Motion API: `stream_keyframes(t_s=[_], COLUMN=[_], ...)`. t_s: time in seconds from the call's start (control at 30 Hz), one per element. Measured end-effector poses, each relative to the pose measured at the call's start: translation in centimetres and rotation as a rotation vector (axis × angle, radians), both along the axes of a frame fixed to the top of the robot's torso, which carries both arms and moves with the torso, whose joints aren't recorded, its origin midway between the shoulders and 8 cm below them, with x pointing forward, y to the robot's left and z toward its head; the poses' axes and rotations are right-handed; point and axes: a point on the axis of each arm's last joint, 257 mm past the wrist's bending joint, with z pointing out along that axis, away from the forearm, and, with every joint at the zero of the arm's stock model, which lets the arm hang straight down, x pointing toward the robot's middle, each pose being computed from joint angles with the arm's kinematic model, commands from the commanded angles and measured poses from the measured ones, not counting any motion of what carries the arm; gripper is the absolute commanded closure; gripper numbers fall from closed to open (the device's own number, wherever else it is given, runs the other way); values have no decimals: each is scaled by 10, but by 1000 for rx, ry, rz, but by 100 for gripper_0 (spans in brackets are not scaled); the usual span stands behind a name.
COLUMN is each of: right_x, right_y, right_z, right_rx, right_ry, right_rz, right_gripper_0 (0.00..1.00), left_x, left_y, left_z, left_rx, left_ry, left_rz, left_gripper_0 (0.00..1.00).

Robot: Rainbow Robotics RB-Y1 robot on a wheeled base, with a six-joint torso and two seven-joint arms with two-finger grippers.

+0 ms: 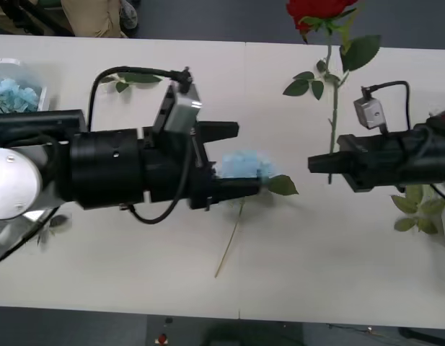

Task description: Put the red flowers into the right box and the blue flowers into the left box

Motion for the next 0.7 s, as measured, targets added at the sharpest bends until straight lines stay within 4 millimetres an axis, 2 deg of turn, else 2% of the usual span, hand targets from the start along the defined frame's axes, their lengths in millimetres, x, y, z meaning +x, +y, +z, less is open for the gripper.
stream_keyframes(t_s=[0.17,0.27,0.4,0.57,0.7], right_x=[-6,-17,-21,-29,-37], right_y=[-67,-105,-162,-233,-284], right_z=[-8,-5,-3,-9,-19], right_rx=[-141,-195,-297,-431,-519], right_ry=[10,16,12,197,332], right_rz=[-55,-75,-148,-309,-453], right_gripper_0=[100,100,100,100,100], left_x=[-11,-17,-15,-8,-4], left_y=[48,66,83,88,78], left_z=[-49,-86,-126,-176,-213], left_rx=[132,245,353,427,480], left_ry=[84,97,125,172,191], left_rz=[40,44,53,79,77], left_gripper_0=[0,0,0,0,0])
